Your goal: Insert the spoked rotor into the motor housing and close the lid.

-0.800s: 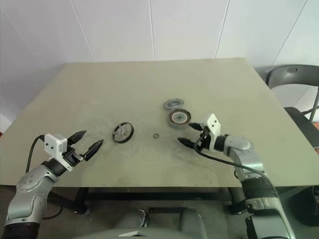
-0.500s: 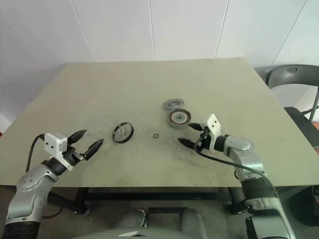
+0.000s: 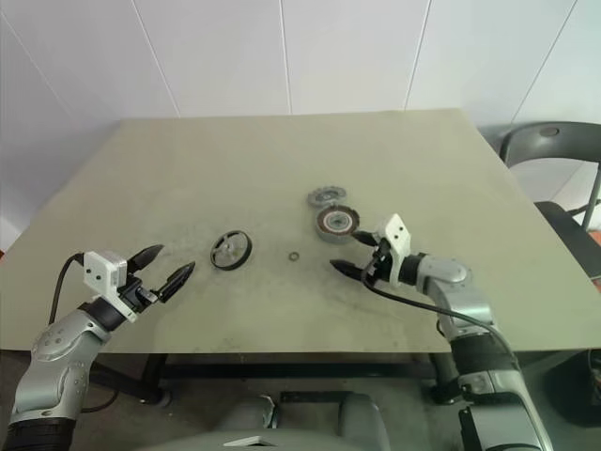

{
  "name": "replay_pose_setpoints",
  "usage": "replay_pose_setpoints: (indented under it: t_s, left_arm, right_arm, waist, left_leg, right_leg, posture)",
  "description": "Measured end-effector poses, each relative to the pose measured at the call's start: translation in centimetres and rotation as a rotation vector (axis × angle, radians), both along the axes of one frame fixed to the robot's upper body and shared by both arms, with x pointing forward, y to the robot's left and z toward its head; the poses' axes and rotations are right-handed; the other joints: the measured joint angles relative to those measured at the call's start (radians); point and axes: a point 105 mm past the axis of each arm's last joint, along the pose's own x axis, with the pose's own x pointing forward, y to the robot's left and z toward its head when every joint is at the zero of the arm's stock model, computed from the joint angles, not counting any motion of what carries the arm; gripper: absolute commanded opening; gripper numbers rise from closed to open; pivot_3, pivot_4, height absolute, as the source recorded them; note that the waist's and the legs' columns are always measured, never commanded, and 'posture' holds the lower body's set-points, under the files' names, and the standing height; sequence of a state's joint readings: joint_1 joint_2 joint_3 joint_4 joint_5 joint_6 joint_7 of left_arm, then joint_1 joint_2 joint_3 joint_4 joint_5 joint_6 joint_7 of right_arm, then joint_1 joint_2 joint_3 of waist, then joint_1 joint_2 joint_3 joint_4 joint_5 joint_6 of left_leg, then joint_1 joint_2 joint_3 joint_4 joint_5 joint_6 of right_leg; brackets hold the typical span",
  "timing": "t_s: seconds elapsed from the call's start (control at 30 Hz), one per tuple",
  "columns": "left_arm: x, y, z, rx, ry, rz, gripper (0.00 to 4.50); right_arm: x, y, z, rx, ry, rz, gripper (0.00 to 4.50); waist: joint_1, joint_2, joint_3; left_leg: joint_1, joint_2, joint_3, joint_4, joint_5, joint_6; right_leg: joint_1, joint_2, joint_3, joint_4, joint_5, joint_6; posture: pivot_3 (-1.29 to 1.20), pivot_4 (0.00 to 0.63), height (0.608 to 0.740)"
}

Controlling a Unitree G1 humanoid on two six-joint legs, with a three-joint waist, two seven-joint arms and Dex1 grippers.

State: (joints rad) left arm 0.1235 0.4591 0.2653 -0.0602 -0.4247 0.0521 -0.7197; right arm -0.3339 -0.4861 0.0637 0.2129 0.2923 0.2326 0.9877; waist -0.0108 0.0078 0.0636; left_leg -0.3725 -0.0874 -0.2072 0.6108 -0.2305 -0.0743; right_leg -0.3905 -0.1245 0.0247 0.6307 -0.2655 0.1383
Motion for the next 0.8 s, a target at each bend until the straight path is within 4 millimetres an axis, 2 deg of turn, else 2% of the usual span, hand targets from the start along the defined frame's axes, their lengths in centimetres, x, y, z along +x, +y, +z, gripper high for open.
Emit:
replay_pose_setpoints:
  t_s: [0.27, 0.5, 0.6, 0.8]
  left_arm:
    - [-0.2, 0.0, -0.2, 0.000, 0.006, -0.004, 4.47]
    - [-0.7, -0.2, -0.8, -0.009, 0.028, -0.013, 4.47]
    - [-0.8, -0.2, -1.0, -0.012, 0.032, -0.012, 4.47]
    - [-1.3, -0.3, -1.4, -0.024, 0.037, -0.006, 4.47]
  right_arm:
    - [-0.5, 4.5, 0.9, -0.052, 0.044, 0.129, 4.50]
    - [0.8, 7.8, 1.1, -0.185, 0.083, 0.182, 4.50]
    - [1.2, 8.8, 0.3, -0.222, 0.109, 0.195, 4.50]
    - [2.4, 9.0, -0.7, -0.264, 0.139, 0.156, 4.50]
  waist:
    - [0.001, 0.000, 0.000]
    - [0.000, 0.000, 0.000]
    - [0.000, 0.000, 0.000]
    - [-0.002, 0.000, 0.000]
  left_leg:
    - [0.000, 0.000, 0.000, 0.000, 0.000, 0.000]
    - [0.000, 0.001, 0.001, -0.001, 0.000, 0.000]
    - [0.000, 0.001, 0.001, -0.001, 0.000, 0.000]
    - [0.000, 0.002, 0.001, -0.001, 0.000, 0.000]
  right_leg:
    - [-0.001, 0.000, 0.001, 0.000, 0.000, 0.000]
    - [-0.002, 0.001, 0.001, 0.000, 0.001, -0.001]
    - [-0.002, 0.001, 0.001, 0.000, 0.002, -0.003]
    - [-0.002, 0.003, 0.001, 0.000, 0.005, -0.004]
  posture:
    - [0.00, 0.000, 0.740]
    - [0.00, 0.000, 0.740]
    - [0.00, 0.000, 0.740]
    - [0.00, 0.000, 0.740]
